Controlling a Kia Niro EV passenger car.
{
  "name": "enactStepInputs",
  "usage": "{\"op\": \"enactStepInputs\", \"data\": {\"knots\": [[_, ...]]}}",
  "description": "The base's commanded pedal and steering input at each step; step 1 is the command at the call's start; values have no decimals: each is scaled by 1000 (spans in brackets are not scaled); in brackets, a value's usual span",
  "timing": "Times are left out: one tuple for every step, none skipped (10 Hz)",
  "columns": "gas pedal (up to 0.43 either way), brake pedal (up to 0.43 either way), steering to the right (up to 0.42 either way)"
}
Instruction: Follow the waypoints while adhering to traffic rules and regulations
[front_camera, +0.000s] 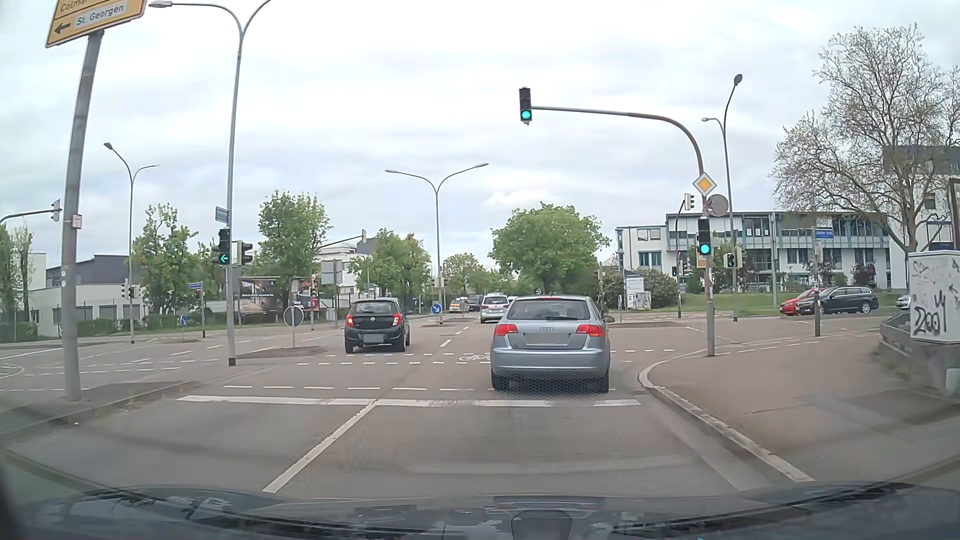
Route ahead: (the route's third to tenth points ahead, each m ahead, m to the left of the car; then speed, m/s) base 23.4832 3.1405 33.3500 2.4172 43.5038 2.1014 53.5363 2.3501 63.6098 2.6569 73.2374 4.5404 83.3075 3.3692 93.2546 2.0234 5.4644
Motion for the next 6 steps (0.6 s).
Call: {"op": "enactStepInputs", "data": {"knots": [[138, 0, 4], [150, 0, 4], [169, 0, 4], [169, 0, 4], [169, 0, 4], [189, 0, 4]]}}
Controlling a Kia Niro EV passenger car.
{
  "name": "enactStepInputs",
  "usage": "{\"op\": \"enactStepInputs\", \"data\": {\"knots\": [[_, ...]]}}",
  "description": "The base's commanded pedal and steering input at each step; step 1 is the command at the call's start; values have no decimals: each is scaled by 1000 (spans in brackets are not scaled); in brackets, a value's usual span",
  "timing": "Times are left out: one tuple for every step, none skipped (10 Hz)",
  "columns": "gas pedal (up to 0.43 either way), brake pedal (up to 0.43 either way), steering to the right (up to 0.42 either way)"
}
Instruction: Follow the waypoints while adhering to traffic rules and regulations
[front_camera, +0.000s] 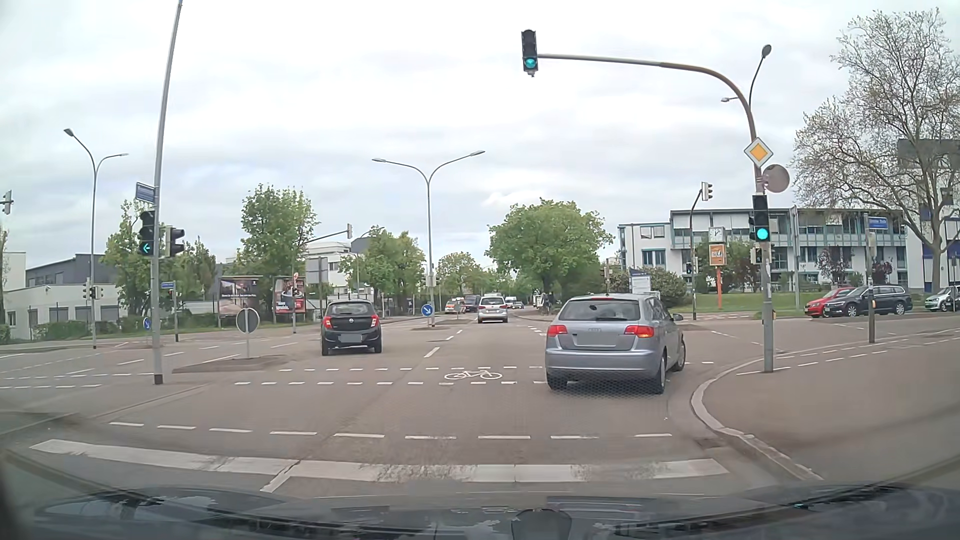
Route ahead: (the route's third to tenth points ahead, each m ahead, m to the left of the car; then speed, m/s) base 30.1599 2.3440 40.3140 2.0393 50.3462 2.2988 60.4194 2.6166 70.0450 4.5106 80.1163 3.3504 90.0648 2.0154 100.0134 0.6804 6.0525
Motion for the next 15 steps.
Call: {"op": "enactStepInputs", "data": {"knots": [[189, 0, 4], [197, 0, 4], [197, 0, 4], [197, 0, 4], [209, 0, 4], [209, 0, 4], [209, 0, 4], [209, 0, 3], [209, 0, 3], [209, 0, 3], [209, 0, 3], [209, 0, 3], [209, 0, 2], [209, 0, 2], [209, 0, 1]]}}
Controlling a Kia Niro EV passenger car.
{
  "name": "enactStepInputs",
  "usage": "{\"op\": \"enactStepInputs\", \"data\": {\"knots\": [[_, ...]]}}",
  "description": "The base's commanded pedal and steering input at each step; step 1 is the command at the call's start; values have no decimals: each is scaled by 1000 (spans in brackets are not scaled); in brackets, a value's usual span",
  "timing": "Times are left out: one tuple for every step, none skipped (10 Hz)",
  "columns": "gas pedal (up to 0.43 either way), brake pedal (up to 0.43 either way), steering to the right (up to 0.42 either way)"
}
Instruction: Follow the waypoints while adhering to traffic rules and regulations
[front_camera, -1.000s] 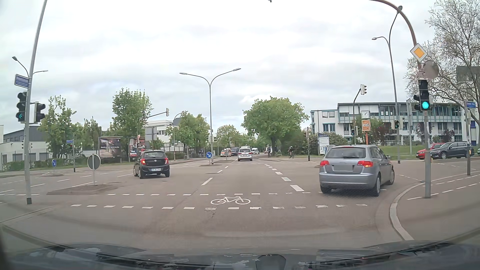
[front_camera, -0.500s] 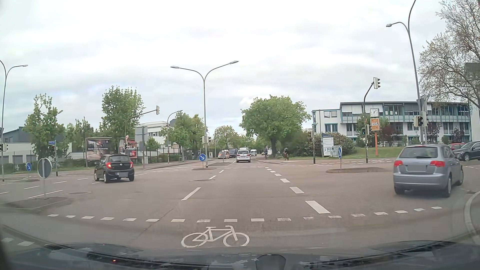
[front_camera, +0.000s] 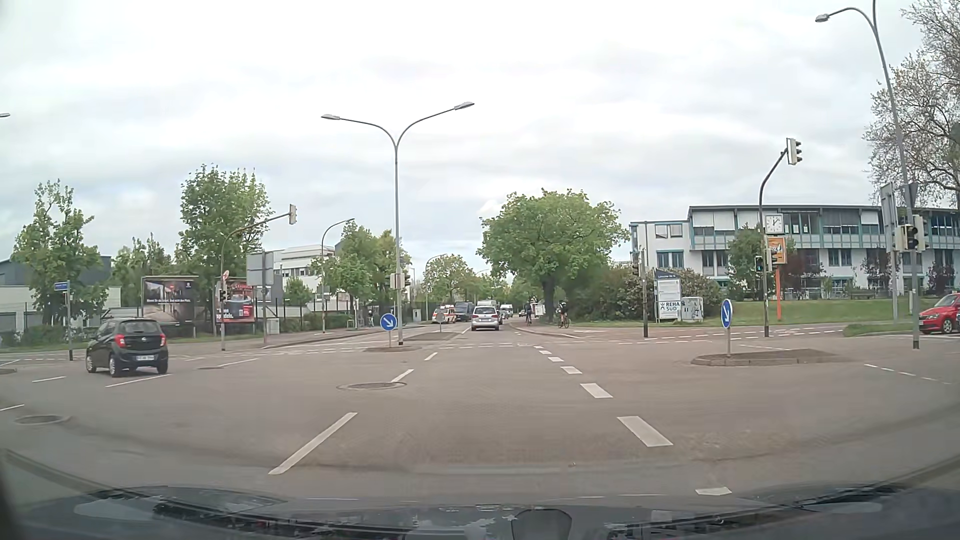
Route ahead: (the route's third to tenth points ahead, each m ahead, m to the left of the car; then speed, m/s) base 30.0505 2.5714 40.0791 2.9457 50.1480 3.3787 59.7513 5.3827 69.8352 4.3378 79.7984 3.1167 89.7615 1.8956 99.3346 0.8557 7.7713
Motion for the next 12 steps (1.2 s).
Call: {"op": "enactStepInputs", "data": {"knots": [[209, 0, 0], [209, 0, 0], [209, 0, -1], [209, 0, -1], [209, 0, -2], [197, 0, -2], [197, 0, -2], [189, 0, -2], [177, 0, -2], [169, 0, -2], [169, 0, -2], [169, 0, -2]]}}
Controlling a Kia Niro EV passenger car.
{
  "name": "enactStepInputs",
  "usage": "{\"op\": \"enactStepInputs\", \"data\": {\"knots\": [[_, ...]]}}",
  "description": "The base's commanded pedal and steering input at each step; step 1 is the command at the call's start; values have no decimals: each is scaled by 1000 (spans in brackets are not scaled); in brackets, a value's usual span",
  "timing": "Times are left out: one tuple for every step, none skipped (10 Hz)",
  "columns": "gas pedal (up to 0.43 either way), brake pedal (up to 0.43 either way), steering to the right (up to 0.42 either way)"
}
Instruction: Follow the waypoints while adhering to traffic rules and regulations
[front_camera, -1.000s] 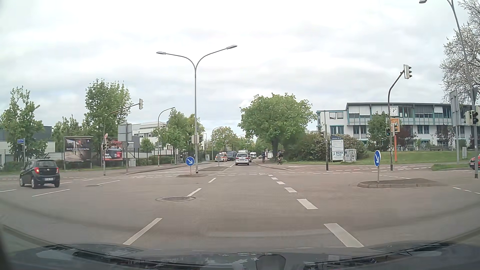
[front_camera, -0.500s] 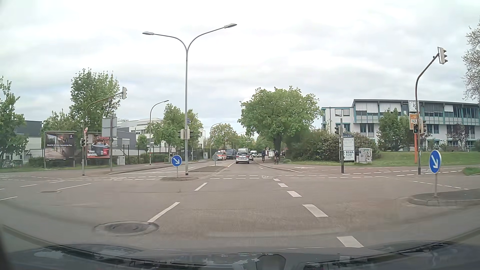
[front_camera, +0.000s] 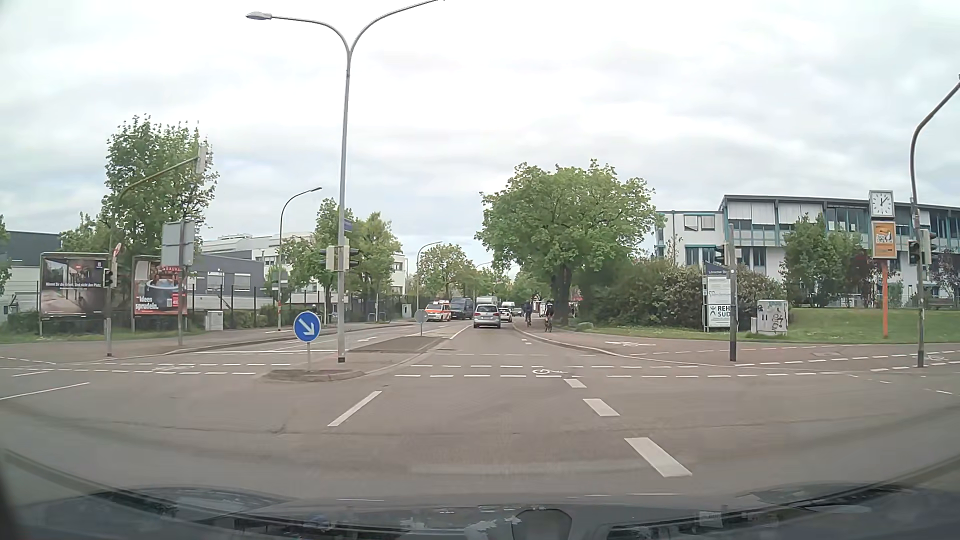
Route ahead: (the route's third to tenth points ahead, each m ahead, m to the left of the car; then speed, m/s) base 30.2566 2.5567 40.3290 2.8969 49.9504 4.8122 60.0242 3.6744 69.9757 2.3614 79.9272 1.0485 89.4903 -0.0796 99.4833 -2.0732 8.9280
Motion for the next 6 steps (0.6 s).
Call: {"op": "enactStepInputs", "data": {"knots": [[169, 0, -3], [169, 0, -4], [157, 0, -6], [157, 0, -7], [157, 0, -7], [138, 0, -7]]}}
